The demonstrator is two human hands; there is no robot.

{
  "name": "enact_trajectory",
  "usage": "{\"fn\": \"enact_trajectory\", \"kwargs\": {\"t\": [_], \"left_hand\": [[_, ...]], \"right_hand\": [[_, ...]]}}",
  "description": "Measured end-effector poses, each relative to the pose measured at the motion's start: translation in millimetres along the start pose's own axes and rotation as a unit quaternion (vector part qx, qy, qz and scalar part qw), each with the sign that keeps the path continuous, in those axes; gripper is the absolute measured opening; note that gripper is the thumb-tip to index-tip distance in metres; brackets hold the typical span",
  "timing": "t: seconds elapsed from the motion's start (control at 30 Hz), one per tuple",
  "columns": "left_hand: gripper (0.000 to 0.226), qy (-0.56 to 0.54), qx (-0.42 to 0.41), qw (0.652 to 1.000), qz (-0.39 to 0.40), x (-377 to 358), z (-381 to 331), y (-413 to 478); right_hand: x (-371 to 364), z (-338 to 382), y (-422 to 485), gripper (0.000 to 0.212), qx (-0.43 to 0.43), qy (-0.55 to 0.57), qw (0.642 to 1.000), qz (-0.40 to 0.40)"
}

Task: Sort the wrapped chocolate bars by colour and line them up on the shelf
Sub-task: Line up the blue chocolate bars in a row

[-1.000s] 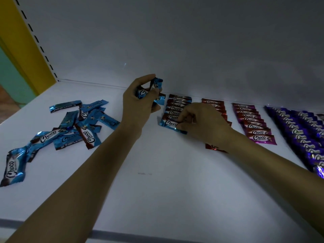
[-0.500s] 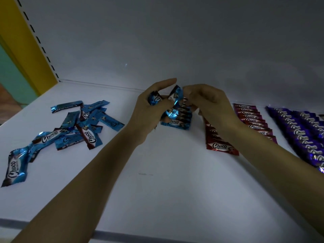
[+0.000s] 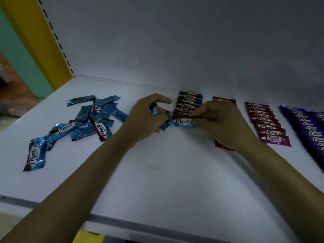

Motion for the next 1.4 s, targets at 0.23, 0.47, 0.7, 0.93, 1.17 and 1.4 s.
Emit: {"fn": "enact_trajectory", "kwargs": {"t": [0.23, 0.47, 0.7, 0.93, 1.17, 1.4], "left_hand": [[0.03, -0.082, 0.009, 0.993, -0.088, 10.8, 6.4, -8.5], [0.028, -0.076, -0.023, 0.991, -0.106, 8.5, 4.6, -7.3], [0.035, -0.081, -0.046, 0.987, -0.128, 9.5, 4.4, -2.1], [0.034, 0.032, -0.08, 0.976, -0.199, 20.7, 11.5, 4.6], [0.006, 0.087, -0.107, 0.978, -0.155, 14.3, 2.0, -0.2], [0.011, 0.006, -0.13, 0.991, -0.025, 3.9, -4.8, -17.0]], "right_hand": [[-6.0, -4.3, 4.2, 0.011, -0.009, -0.185, 0.982, 0.036], [-9.1, -4.2, 12.7, 0.01, 0.01, -0.251, 0.967, 0.03], [-7.4, -4.0, 13.7, 0.014, 0.031, -0.254, 0.966, 0.029], [22.7, 1.2, -13.3, 0.013, 0.082, -0.289, 0.947, -0.113], [-18.1, 14.6, -40.0, 0.019, 0.092, -0.288, 0.951, -0.065], [-28.9, 18.0, -37.6, 0.03, 0.126, -0.127, 0.973, -0.148]]}}
Point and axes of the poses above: each hand's wrist, its own y-axis towards the middle knuckle, its own x-axis out of the back of the hand, z = x × y, the point moved 6 cm from there along y, towards the middle knuckle, and after that the axes turned 12 degrees about y, right-handed, at the moved point
